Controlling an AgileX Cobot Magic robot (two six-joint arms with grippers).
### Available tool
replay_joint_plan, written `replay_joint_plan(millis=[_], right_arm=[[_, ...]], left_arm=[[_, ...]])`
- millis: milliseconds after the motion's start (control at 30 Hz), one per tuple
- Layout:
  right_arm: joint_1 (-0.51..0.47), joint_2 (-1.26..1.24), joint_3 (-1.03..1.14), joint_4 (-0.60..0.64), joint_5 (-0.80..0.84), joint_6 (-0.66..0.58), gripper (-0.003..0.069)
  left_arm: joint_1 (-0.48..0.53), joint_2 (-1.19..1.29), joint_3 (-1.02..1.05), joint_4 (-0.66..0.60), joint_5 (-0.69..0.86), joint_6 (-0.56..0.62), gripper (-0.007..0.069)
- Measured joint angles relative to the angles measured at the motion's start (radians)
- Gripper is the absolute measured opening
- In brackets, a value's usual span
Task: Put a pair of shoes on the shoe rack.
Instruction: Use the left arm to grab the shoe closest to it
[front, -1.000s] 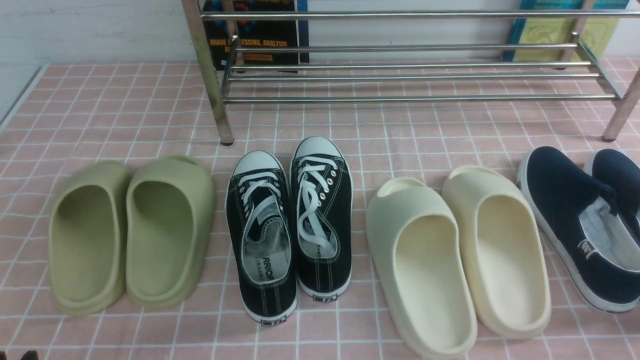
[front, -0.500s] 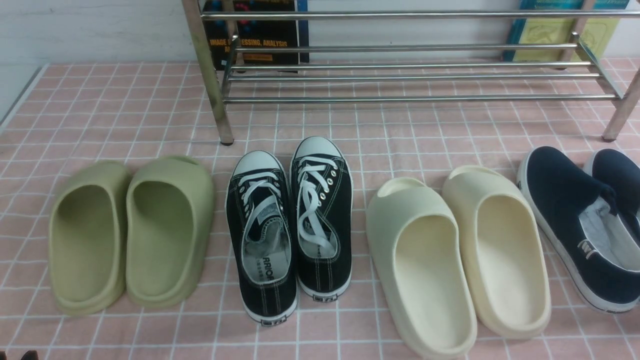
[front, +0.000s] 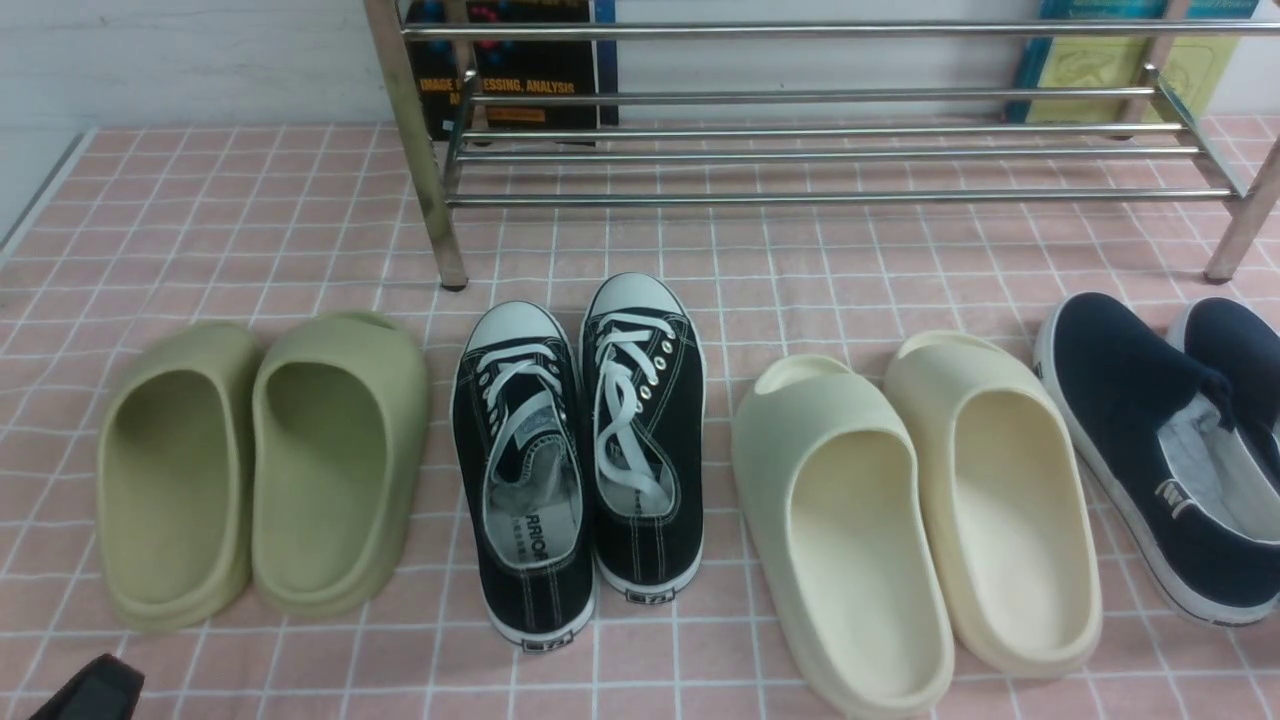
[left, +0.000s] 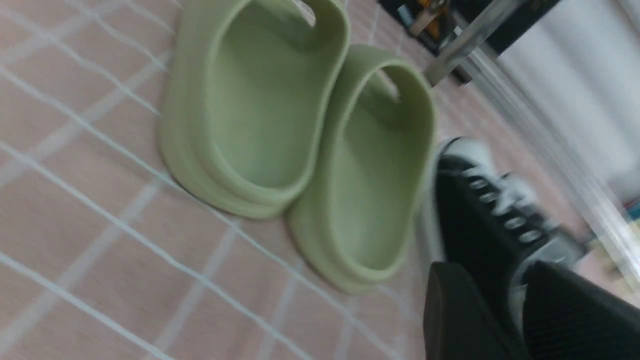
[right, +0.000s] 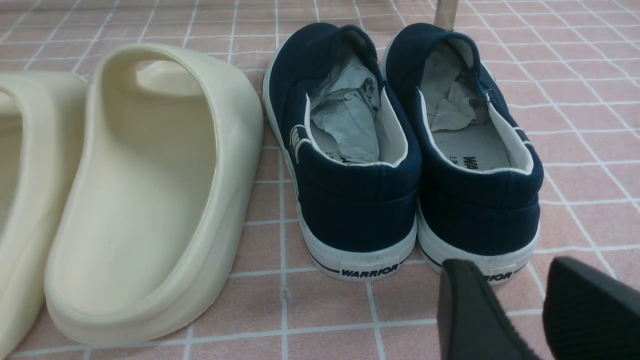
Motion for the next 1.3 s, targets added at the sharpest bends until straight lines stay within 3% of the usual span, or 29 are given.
replay_joint_plan(millis=[100, 200, 367, 500, 600, 733, 833, 933, 1067, 1200, 1300], right_arm=[[0.000, 0.000, 0.000, 0.000, 0.000, 0.000, 0.0240], [0.000, 0.000, 0.000, 0.000, 0.000, 0.000, 0.0240], [0.000, 0.000, 0.000, 0.000, 0.000, 0.000, 0.0240], [0.000, 0.000, 0.000, 0.000, 0.000, 0.000, 0.0240], [0.000, 0.000, 0.000, 0.000, 0.000, 0.000, 0.0240], [0.000, 0.000, 0.000, 0.000, 0.000, 0.000, 0.0240], [0.000, 0.000, 0.000, -0.001, 0.000, 0.000, 0.0240], [0.000, 0.000, 0.000, -0.001, 0.000, 0.000, 0.0240], [0.000, 0.000, 0.000, -0.001, 0.000, 0.000, 0.0240], [0.000, 0.000, 0.000, -0.001, 0.000, 0.000, 0.0240], [0.000, 0.000, 0.000, -0.001, 0.000, 0.000, 0.0240]], left_arm=[[0.000, 0.000, 0.000, -0.085, -0.021, -0.095, 0.0239], [0.000, 0.000, 0.000, -0.100, -0.035, -0.116, 0.0239], [0.000, 0.000, 0.000, -0.103, -0.057, -0.122, 0.0239], [0.000, 0.000, -0.052, -0.103, 0.003, -0.052, 0.0239], [0.000, 0.021, -0.241, -0.001, 0.163, 0.075, 0.0193], [0.000, 0.229, -0.497, 0.258, 0.463, 0.114, 0.0039], [0.000, 0.416, -0.649, 0.412, 0.651, 0.147, 0.0004], [0.000, 0.594, -0.779, 0.531, 0.789, 0.215, 0.0002], [-0.012, 0.768, -0.885, 0.576, 0.866, 0.308, 0.0013], [-0.127, 0.896, -0.941, 0.576, 0.879, 0.348, 0.0062], [-0.303, 1.025, -0.952, 0.581, 0.855, 0.332, 0.0156]])
